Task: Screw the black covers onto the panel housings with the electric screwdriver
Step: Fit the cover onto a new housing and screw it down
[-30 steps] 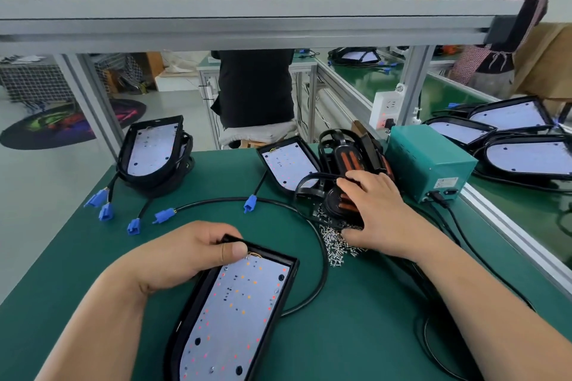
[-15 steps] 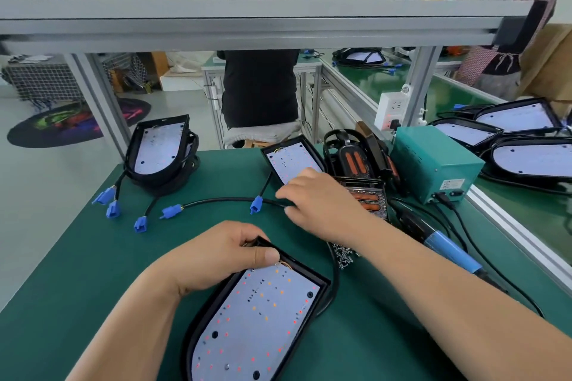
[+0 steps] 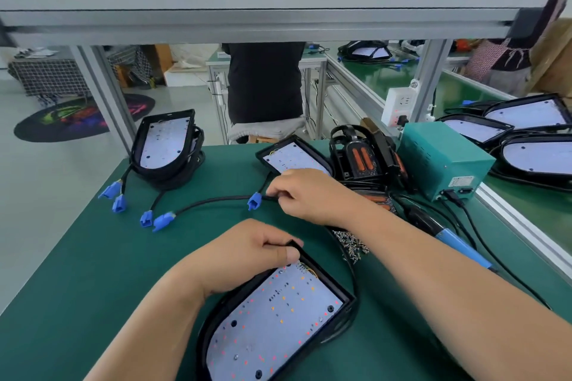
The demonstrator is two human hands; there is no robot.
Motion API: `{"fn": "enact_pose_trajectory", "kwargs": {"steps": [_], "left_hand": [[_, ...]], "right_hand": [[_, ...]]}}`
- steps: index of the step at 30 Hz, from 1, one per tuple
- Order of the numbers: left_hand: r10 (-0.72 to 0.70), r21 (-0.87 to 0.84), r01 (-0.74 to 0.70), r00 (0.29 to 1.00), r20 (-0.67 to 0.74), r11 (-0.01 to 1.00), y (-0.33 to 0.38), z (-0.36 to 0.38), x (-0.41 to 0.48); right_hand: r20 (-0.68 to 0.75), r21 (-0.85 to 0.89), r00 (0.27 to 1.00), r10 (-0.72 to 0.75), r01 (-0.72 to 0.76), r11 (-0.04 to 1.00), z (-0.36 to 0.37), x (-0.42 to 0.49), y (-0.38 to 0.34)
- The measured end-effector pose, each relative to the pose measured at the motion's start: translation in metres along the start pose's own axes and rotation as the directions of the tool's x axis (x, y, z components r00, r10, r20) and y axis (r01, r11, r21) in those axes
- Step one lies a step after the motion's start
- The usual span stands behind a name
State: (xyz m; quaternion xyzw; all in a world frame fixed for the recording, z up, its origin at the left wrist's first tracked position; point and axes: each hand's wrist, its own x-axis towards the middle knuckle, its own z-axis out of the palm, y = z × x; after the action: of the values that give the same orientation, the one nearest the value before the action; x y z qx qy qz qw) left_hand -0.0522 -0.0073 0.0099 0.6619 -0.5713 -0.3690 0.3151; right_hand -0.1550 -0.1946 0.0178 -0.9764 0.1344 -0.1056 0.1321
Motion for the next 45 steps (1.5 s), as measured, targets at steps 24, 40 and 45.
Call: {"fn": "enact_pose_trajectory", "kwargs": {"steps": [24,40,45], "left_hand": [[-0.248,0.248,0.474,0.758,-0.603,0.845,-0.028,-0.037,-0.001],[-0.266,0.183,0.276,0.961,-0.078,0.943,-0.009,-0.026,-0.008],[-0.283,0.245,0.268,0.959,0.026,0.932,-0.004,-0.029,-0.013]], "right_hand": [[0.035,-0.13,0.998,-0.055,0.059,0.99,0.018,0.0,-0.004],[-0.15,0.058,0.983,0.111,-0.103,0.993,0.001,-0.006,-0.008],[0.09,-0.144,0.967,0.239,-0.225,0.964,-0.048,-0.09,0.042]]}}
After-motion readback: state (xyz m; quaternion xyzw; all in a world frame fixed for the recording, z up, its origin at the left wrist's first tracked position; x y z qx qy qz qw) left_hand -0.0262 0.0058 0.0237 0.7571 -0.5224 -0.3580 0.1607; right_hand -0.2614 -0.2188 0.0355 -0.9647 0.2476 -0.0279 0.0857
